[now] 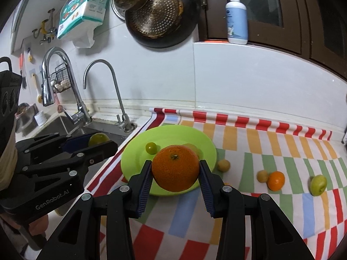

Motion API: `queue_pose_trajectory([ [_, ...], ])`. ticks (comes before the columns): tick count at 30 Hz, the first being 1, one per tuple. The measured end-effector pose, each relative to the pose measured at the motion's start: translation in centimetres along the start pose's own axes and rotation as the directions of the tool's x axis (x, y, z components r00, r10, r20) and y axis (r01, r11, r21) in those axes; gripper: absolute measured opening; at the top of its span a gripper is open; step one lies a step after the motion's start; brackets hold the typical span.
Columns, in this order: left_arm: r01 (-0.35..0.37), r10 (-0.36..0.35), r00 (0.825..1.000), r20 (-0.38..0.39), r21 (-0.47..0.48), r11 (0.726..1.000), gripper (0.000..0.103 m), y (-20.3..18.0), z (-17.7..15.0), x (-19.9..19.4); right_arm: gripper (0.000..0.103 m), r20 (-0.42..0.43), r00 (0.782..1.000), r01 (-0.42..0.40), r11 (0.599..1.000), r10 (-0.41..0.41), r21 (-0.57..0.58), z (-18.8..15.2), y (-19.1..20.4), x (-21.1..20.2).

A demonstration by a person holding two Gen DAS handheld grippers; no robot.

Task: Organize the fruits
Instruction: 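Carry both tangerines onto the green plate and open both tools to release them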

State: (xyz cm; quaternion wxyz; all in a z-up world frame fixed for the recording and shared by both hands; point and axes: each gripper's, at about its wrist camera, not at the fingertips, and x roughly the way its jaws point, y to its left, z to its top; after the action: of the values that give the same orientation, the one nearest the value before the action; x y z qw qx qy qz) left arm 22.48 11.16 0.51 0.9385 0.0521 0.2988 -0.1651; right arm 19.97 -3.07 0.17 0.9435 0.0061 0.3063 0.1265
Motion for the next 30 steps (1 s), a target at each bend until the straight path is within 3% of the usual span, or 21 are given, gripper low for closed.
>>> queue_pose_trajectory([
  [16,0.007,-0.006,0.996,-0.091,0.012,1.0,0.028,3.2,-0.4,6.6,0.043,-0.096,0.995,-0.016,1.0,0.017,0.01,0.5,0.7,7.1],
  [30,0.036,-0.035,0.979,-0.2,0.003,0.999,0.028,4.4,-1.6,12.2,0.043,-0.21,0.977,-0.026,0.999,0.034,0.041,-0.7,-0.1,12.9],
])
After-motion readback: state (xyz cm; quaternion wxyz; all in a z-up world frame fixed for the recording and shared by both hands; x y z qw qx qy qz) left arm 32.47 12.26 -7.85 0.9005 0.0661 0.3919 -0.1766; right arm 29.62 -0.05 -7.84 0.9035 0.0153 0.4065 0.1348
